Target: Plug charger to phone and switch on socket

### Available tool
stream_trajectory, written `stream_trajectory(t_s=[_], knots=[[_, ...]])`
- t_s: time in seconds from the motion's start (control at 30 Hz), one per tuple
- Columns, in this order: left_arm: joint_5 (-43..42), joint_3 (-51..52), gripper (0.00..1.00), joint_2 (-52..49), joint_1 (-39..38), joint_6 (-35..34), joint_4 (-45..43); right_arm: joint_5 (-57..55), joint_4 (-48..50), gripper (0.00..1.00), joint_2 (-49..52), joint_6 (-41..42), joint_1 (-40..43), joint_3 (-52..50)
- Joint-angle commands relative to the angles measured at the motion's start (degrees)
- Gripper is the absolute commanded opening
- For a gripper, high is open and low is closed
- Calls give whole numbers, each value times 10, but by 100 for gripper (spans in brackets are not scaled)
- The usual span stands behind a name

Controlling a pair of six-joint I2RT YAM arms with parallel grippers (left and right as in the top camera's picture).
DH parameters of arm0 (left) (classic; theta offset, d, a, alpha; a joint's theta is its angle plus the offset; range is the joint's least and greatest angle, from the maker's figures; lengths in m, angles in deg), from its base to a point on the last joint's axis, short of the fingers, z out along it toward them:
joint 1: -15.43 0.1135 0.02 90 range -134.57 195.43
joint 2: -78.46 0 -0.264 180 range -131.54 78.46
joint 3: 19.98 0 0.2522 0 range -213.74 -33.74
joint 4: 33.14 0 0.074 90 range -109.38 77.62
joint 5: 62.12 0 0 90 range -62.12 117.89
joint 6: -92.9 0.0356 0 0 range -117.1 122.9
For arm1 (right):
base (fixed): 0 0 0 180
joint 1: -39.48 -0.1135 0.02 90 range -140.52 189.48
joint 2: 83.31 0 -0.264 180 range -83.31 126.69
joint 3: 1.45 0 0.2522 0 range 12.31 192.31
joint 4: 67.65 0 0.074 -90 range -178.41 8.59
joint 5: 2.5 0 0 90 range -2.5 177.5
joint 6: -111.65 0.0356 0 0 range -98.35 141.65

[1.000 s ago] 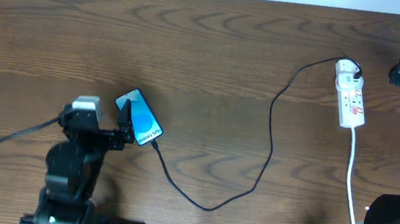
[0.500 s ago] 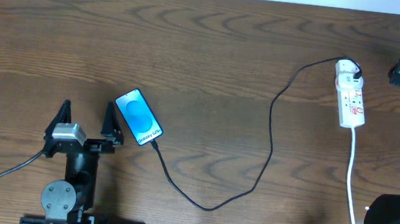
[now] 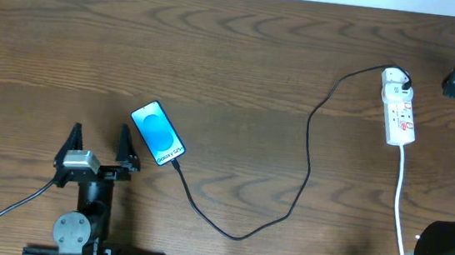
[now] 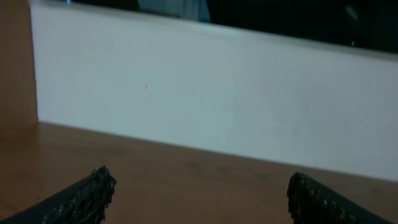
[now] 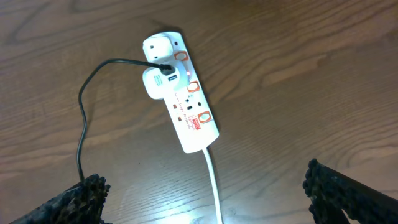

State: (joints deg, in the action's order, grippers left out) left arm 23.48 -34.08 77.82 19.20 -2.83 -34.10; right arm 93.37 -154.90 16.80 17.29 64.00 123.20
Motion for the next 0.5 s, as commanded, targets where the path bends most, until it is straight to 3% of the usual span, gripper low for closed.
stream_trajectory(t_s=[0.0,0.47], knots=[[-12,1,91,6,5,3,11,-2,0,99,-4,7,-2,8],[-11,1,91,6,14,6,172,-2,0,99,-4,7,-2,8]])
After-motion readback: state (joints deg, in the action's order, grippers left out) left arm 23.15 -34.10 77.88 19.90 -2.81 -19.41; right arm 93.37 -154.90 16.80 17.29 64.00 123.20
